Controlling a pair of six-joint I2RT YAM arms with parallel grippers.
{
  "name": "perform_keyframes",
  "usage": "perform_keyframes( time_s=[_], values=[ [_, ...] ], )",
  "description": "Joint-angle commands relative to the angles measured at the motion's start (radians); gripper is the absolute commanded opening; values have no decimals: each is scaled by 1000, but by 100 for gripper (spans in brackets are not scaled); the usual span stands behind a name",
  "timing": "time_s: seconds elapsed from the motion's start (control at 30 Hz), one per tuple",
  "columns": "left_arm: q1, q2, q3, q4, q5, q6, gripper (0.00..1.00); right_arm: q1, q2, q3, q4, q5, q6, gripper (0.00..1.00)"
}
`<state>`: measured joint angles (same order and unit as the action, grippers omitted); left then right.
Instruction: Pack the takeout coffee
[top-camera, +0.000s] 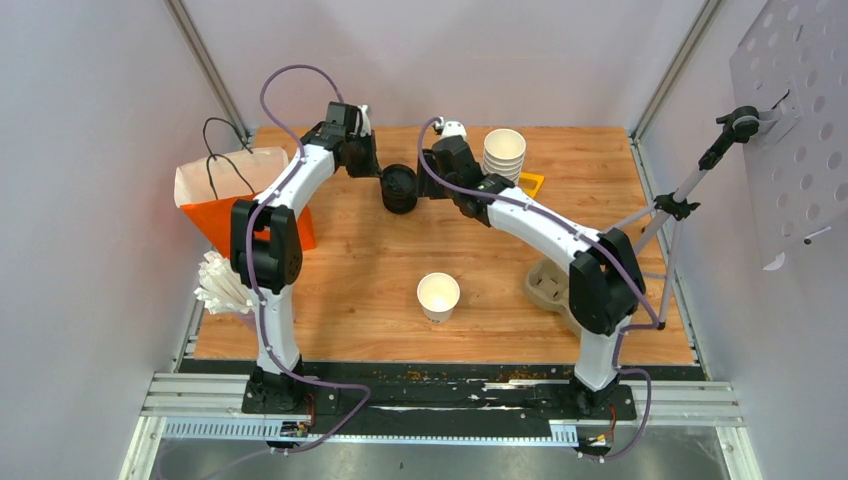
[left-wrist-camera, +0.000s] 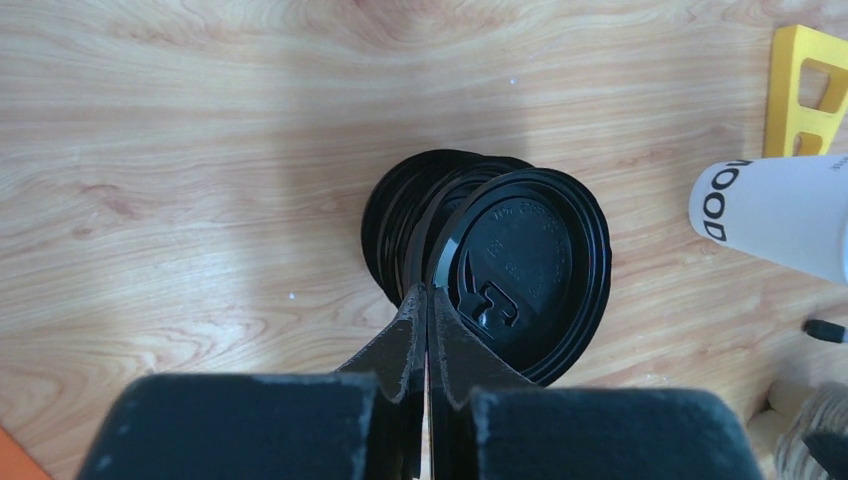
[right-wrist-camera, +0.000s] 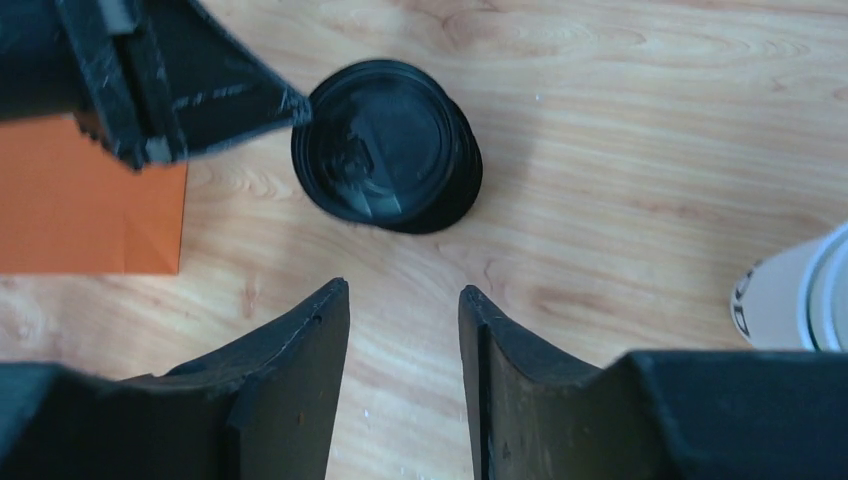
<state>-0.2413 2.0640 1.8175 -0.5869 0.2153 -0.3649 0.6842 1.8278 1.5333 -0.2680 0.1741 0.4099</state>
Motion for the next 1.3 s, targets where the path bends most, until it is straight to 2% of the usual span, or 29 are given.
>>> perform_keyframes(
  time_s=[0.0, 0.33, 0.8, 1.27],
  values=[
    [4, -77, -29, 70, 64, -34, 0, -17, 103, 124, 32, 14, 33, 44],
    [4, -79, -45, 93, 85, -61, 0, -49, 244, 261, -7, 25, 26, 36],
    [4, -92, -75, 113, 81, -65, 0, -54, 374, 446, -185, 89, 60, 31],
    [4, -88, -80, 128, 86, -62, 0, -54, 434, 476, -174, 56, 79, 29]
  ],
)
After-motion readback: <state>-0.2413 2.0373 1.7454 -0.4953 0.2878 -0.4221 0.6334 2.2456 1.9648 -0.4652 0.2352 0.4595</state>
